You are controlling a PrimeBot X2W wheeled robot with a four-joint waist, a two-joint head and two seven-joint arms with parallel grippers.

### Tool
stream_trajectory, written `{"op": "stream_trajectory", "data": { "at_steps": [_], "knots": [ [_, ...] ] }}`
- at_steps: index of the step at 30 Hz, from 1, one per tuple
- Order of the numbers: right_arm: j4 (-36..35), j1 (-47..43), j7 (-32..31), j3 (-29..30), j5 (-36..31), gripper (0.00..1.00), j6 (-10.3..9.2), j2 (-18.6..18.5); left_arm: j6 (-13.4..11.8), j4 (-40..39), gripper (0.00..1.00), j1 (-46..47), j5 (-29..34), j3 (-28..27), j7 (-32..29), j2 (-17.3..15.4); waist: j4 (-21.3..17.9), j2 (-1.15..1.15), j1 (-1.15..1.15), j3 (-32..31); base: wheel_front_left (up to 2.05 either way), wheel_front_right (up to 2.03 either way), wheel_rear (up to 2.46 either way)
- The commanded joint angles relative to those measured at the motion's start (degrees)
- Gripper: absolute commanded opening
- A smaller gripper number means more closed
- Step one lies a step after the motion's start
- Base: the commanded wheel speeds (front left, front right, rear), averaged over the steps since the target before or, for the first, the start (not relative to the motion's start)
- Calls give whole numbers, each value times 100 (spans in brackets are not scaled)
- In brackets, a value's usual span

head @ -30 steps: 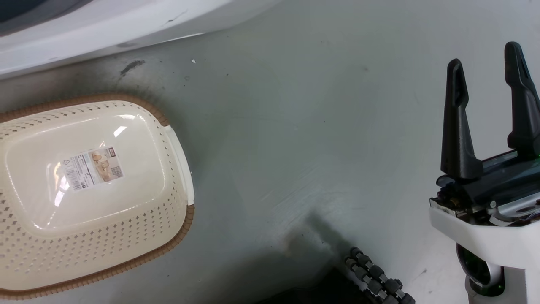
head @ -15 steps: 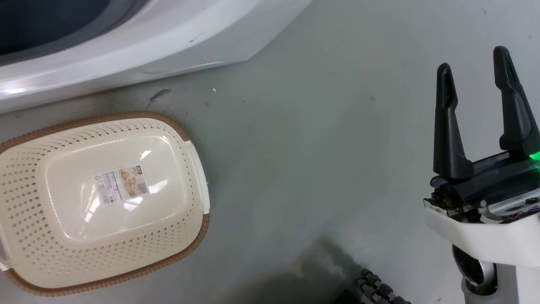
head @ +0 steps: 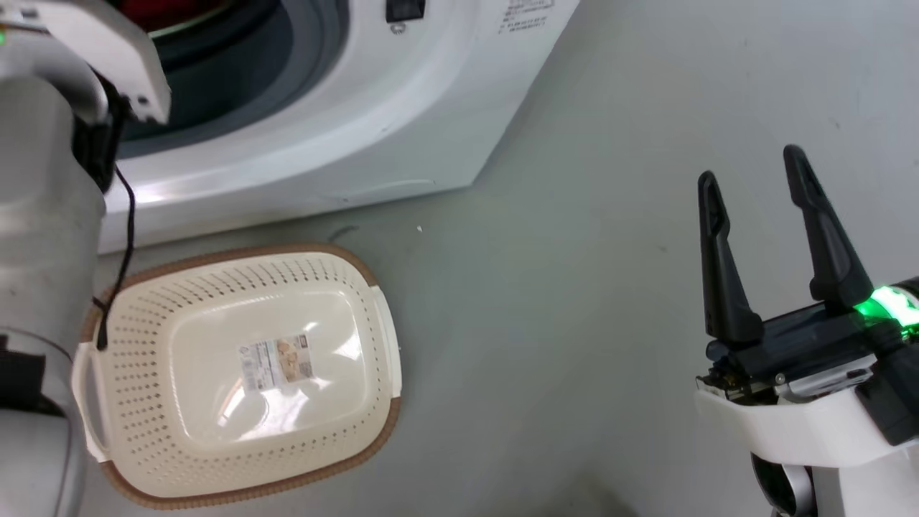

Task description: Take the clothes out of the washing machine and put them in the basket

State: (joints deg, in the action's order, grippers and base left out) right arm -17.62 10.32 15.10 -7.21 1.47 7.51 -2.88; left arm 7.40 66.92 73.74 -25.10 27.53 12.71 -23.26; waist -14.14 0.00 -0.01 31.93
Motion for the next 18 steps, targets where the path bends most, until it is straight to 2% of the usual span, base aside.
{"op": "stream_trajectory", "data": {
  "at_steps": [1, 8, 18],
  "knots": [
    [39, -103, 10, 6, -19, 100, -4, 0, 4, -42, 0, -215, -50, 13, 87, 6, 179, 0, 1, -417, 0, 0, 0],
    [189, -492, 10, 36, -203, 100, -4, 1, -17, -446, 0, -1129, -117, 15, 250, 86, 378, 0, 1, -1152, 0, 0, 0],
    [322, -1019, 10, -3, -341, 100, -4, 2, -308, -2073, 0, -2755, 8, -145, 263, 75, 564, 0, 1, -2047, 0, 0, 0]
  ]
}}
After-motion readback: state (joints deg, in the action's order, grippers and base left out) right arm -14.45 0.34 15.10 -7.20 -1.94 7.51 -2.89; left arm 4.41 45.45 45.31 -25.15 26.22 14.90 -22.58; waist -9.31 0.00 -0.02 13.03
